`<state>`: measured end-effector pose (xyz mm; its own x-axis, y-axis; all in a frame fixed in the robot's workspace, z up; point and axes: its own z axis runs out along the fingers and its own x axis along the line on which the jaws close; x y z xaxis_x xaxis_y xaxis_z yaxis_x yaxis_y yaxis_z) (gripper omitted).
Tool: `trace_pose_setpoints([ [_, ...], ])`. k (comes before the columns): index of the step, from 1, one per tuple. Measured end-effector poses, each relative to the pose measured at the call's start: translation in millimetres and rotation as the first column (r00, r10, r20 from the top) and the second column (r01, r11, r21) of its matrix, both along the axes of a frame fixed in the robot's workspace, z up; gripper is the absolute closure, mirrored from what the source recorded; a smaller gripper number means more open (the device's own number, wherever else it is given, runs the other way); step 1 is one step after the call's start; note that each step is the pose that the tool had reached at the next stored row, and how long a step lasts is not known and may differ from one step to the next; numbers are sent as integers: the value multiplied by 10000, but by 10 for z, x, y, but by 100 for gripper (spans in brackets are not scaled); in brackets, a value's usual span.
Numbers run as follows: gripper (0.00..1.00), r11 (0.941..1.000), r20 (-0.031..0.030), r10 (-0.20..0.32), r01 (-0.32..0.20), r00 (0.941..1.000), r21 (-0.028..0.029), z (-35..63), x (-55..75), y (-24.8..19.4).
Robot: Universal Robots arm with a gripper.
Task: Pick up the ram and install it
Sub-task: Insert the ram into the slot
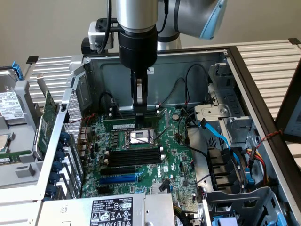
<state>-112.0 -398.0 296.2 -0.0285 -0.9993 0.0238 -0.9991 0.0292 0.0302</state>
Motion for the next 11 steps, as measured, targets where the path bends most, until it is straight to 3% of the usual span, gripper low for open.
trace_pose_setpoints([
  [3,88,10000,0,1,-1,10000,1,-10,0,-20],
  [7,88,10000,0,-9,9,10000,1,-31,2,-89],
  [11,88,10000,0,-35,35,10000,1,-66,22,-99],
])
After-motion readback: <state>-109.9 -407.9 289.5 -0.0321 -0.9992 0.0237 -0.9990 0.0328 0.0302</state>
